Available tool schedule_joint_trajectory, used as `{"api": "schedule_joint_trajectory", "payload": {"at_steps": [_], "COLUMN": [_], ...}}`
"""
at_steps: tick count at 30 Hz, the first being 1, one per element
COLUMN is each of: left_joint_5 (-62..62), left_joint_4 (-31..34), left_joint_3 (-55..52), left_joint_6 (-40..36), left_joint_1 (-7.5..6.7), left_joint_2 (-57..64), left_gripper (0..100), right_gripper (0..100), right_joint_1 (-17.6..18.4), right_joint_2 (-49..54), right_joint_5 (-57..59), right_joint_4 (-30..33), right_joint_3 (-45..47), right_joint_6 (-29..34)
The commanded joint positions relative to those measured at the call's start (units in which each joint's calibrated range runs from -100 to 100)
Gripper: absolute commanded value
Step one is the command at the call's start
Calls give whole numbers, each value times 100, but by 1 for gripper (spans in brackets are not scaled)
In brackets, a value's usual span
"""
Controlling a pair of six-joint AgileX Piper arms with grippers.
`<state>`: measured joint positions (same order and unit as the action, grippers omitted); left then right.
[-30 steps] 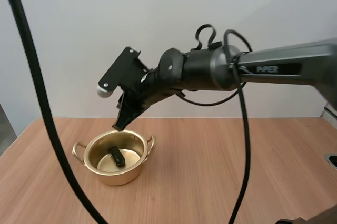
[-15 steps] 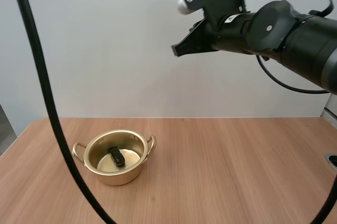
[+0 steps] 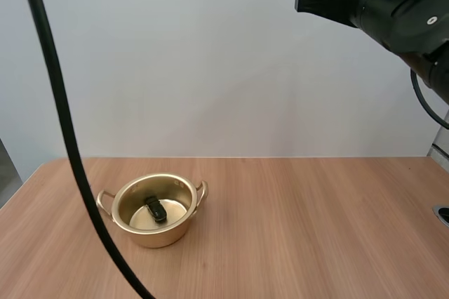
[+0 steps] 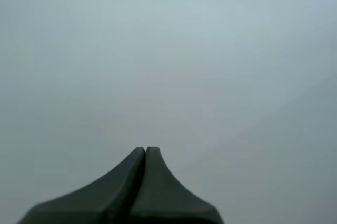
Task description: Open the pot, put the car inside, and close it
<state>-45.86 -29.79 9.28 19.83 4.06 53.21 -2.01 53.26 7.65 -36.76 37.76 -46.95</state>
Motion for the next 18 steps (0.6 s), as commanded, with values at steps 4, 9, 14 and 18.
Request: {"api": "schedule_joint_trajectory", "payload": {"at_steps": [4,9,14,18], "left_joint_5": [-591,-1044,-1246,-2016], "left_joint_4": [0,12,174,173], "left_joint_3": [-141,-918,-1614,-1705], "left_joint_6": [5,5,5,5], "left_joint_1": [-4,12,208,278], "left_joint_2": [-156,-183,-300,-641], "left_gripper": [0,0,0,0], "right_gripper": [0,0,0,0], "right_joint_1": [-5,-5,-5,-5], "right_joint_2": [131,316,330,330], "right_joint_5": [18,18,54,106], "right_joint_4": [-24,179,272,320], "right_joint_3": [4,4,4,4], "right_joint_6": [-10,-37,-37,-37]}}
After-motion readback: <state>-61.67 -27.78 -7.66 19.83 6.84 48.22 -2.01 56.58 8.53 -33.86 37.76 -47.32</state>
